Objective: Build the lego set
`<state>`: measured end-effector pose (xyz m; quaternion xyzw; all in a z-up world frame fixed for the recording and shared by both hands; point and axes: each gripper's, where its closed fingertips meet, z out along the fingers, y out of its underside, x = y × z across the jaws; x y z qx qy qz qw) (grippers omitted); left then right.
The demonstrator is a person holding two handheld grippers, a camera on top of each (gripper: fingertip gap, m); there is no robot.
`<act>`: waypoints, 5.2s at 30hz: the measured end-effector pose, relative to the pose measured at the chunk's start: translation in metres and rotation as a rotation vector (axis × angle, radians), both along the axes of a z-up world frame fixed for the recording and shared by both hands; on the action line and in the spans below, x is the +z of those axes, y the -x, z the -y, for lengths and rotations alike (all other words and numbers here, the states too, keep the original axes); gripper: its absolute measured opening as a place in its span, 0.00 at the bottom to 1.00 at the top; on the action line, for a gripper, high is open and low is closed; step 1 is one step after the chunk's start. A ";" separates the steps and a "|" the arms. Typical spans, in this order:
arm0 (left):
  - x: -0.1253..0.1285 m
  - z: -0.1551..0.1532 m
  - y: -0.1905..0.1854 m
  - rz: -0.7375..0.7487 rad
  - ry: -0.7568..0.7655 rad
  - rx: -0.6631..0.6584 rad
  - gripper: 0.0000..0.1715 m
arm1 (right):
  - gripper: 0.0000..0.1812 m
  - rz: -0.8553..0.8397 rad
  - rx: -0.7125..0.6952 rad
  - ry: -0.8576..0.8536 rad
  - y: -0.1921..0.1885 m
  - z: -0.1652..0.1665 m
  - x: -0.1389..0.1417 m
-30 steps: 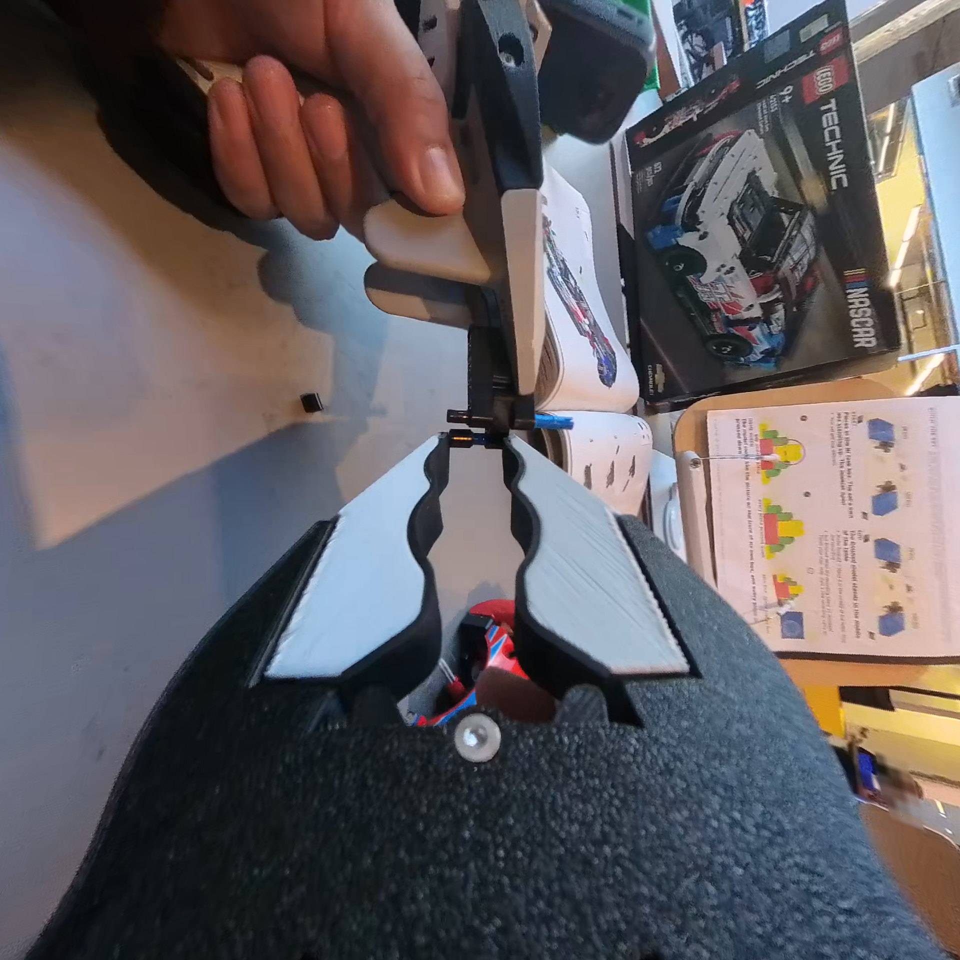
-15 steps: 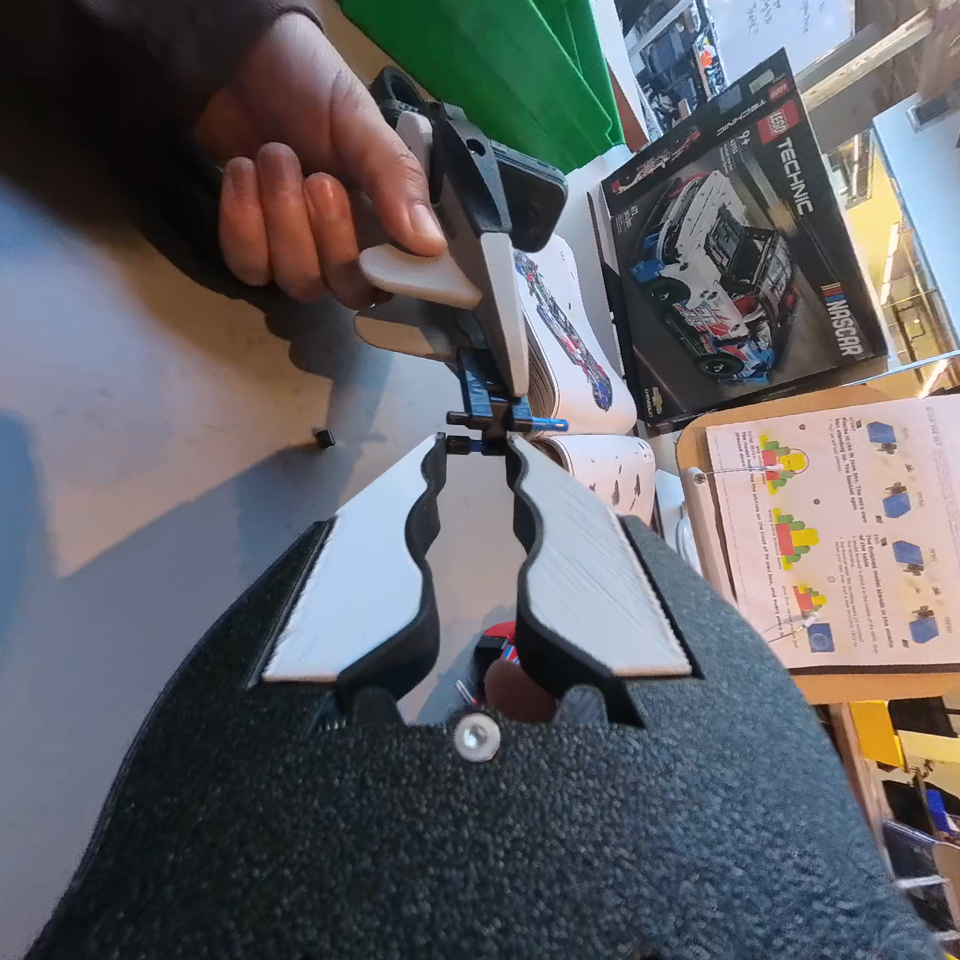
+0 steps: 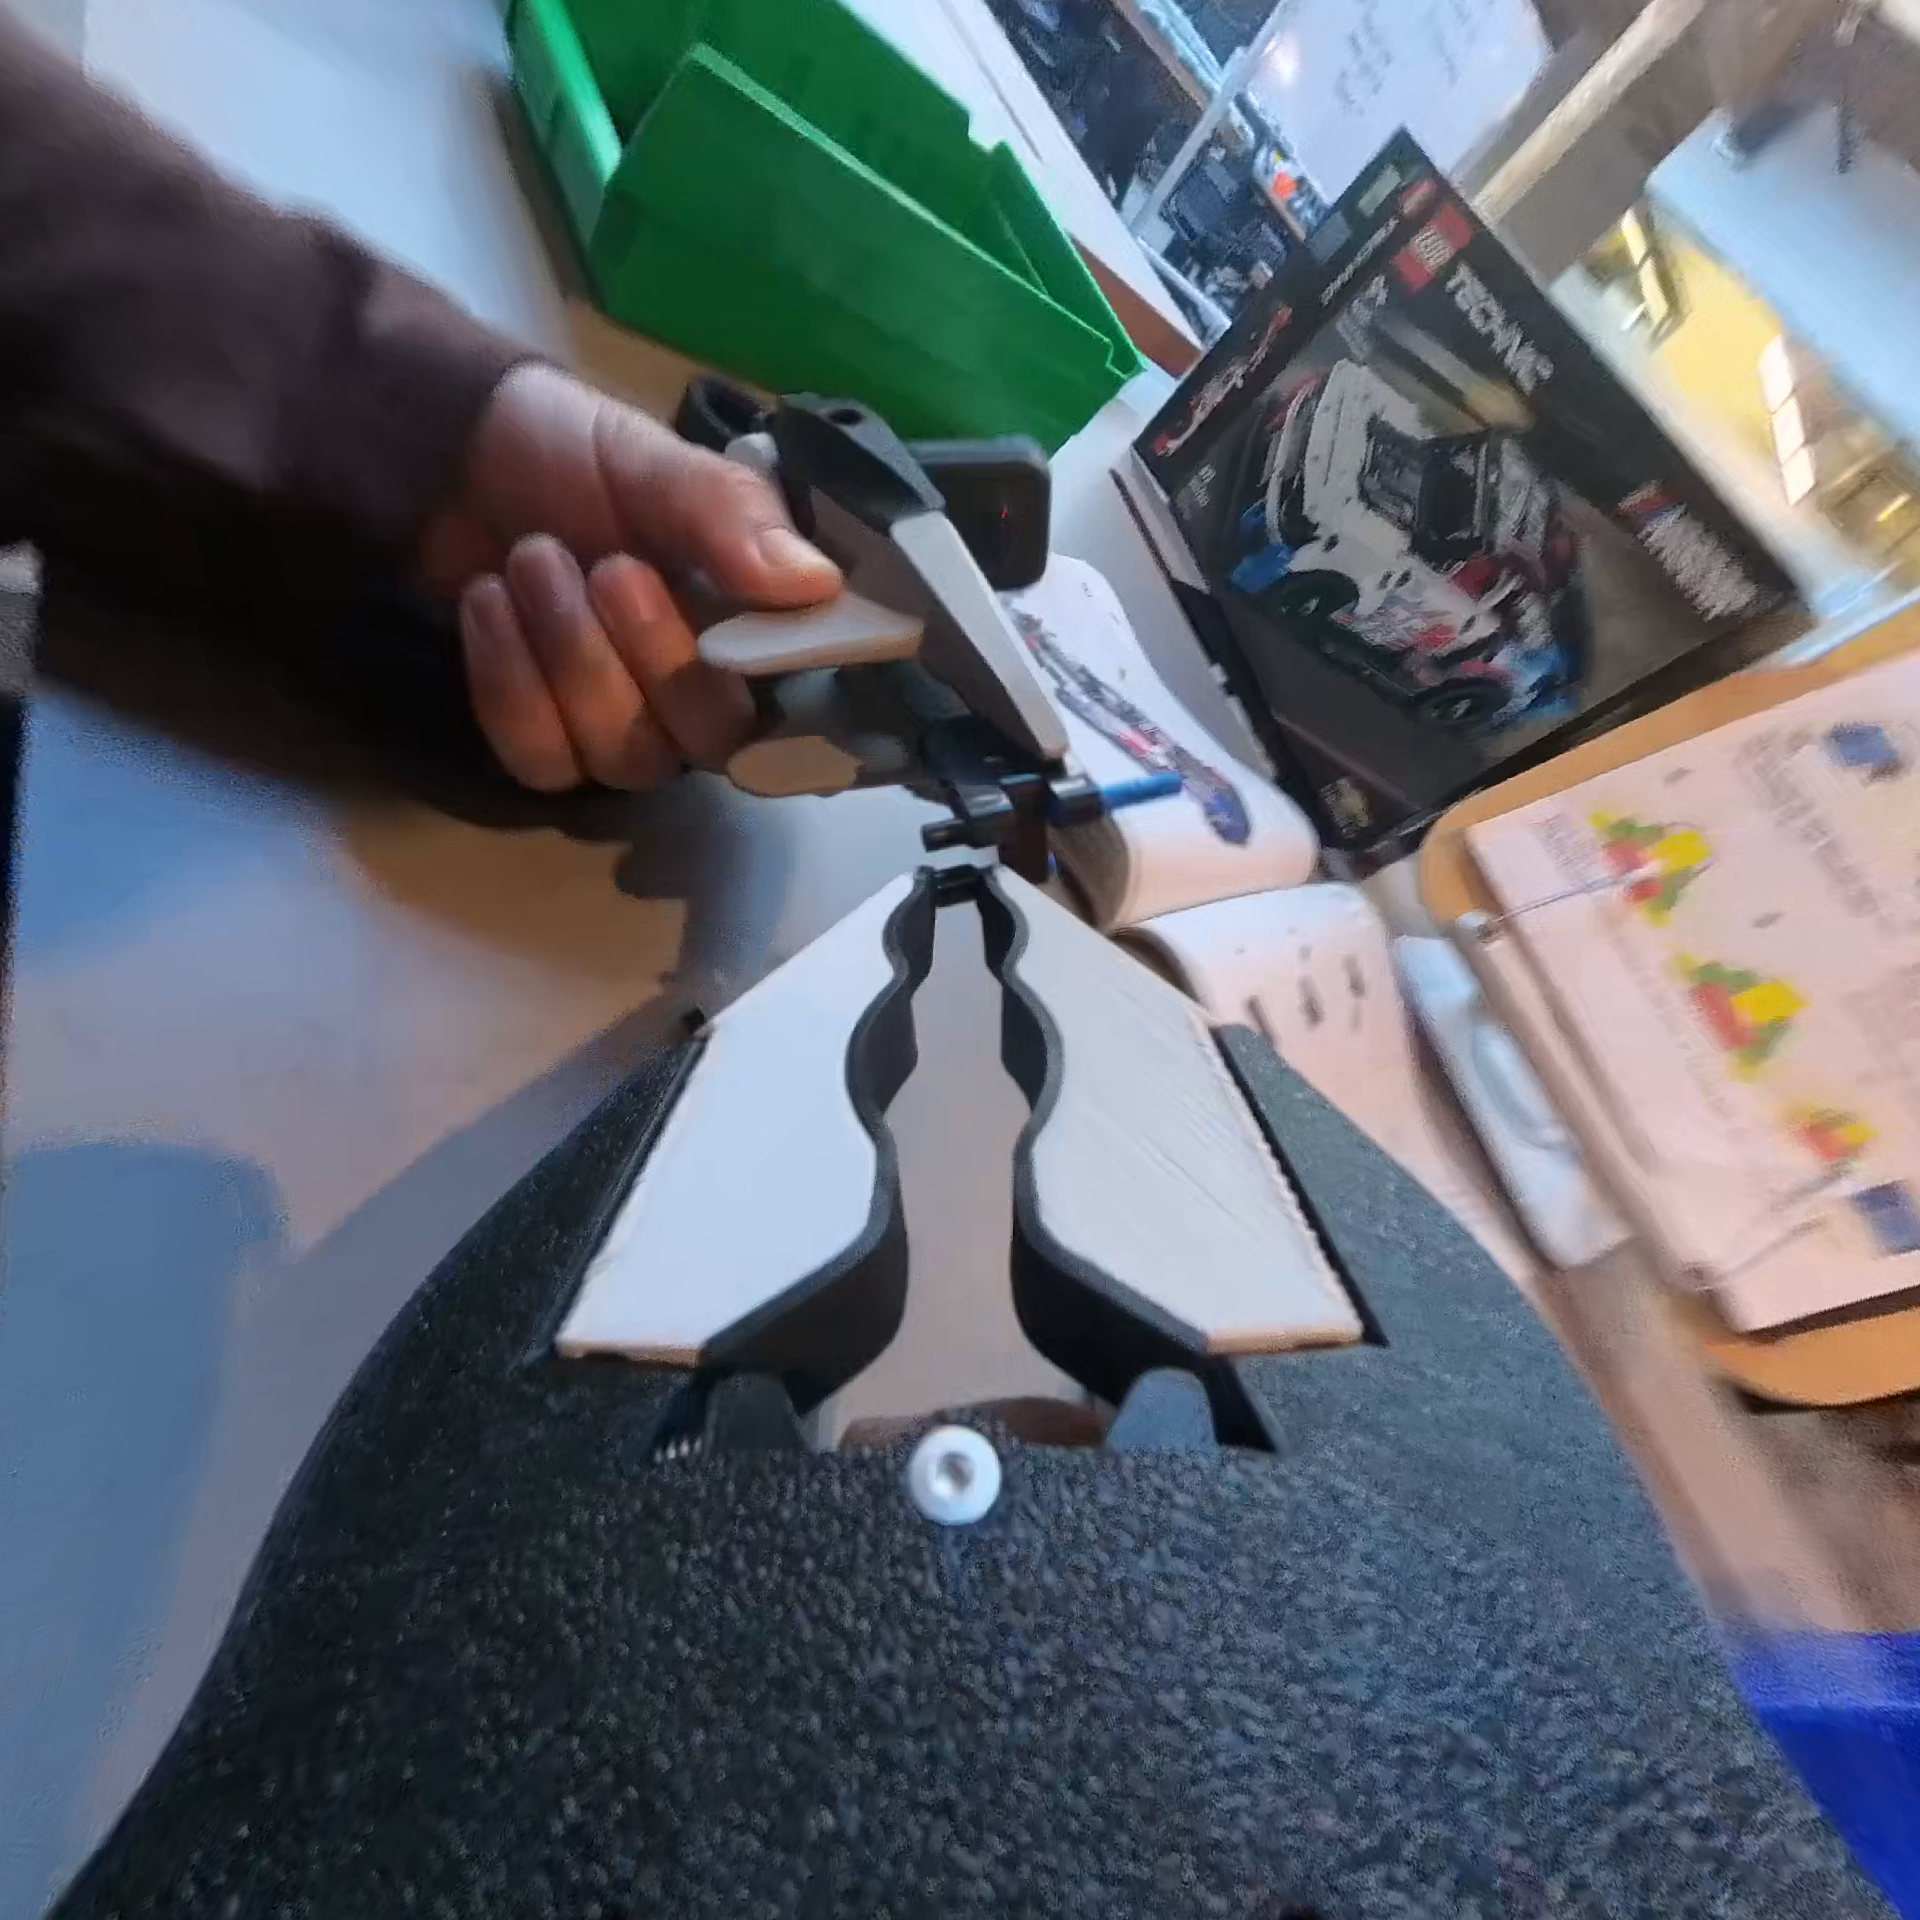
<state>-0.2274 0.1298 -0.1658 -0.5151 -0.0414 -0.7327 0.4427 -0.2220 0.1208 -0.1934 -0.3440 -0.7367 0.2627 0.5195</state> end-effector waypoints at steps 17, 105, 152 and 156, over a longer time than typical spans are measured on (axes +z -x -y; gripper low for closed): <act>-0.014 0.045 -0.043 -1.394 -1.139 0.509 0.02 | 0.22 0.228 0.439 1.475 -0.024 0.025 0.023; -0.002 0.055 -0.054 -1.307 -1.172 0.655 0.06 | 0.04 0.247 0.553 1.452 -0.026 0.035 0.022; -0.015 0.051 -0.046 -1.375 -1.127 0.639 0.03 | 0.17 0.222 0.453 1.361 -0.020 0.030 0.010; -0.014 0.053 -0.047 -1.346 -1.129 0.620 0.03 | 0.13 0.192 0.472 1.290 -0.023 0.034 0.014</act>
